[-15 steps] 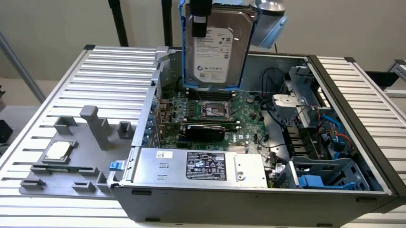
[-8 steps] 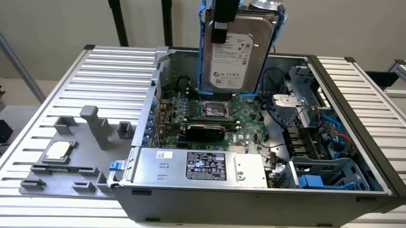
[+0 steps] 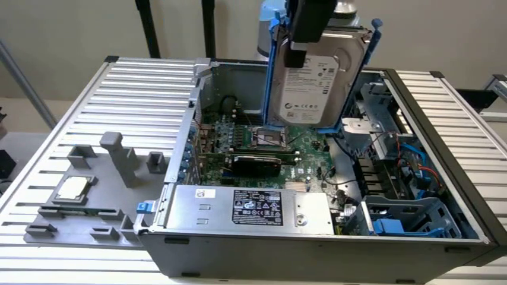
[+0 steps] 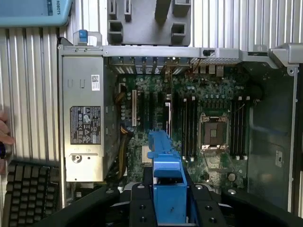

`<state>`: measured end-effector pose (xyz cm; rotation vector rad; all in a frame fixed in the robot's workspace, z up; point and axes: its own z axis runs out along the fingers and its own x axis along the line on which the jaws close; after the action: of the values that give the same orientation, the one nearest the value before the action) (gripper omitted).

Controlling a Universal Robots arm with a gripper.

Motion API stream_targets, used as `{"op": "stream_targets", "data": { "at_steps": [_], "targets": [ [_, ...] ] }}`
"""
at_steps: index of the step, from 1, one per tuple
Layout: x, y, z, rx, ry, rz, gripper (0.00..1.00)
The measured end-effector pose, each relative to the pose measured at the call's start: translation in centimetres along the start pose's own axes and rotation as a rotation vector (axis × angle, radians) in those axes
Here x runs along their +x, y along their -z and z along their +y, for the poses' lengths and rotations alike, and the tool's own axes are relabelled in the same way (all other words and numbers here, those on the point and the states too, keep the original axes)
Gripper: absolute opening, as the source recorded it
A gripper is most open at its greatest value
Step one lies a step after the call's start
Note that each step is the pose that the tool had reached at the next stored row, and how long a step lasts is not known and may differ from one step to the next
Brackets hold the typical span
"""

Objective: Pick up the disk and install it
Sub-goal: 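Pick up the disk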

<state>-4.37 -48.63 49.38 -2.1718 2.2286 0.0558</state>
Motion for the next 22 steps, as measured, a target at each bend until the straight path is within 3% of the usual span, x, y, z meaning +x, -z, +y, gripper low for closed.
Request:
{"op": "stream_targets", "data": {
  "at_steps": [22],
  "targets": [
    [6.4, -0.91, -6.21, 0.0000, 0.000, 0.0000, 0.00]
  ]
}}
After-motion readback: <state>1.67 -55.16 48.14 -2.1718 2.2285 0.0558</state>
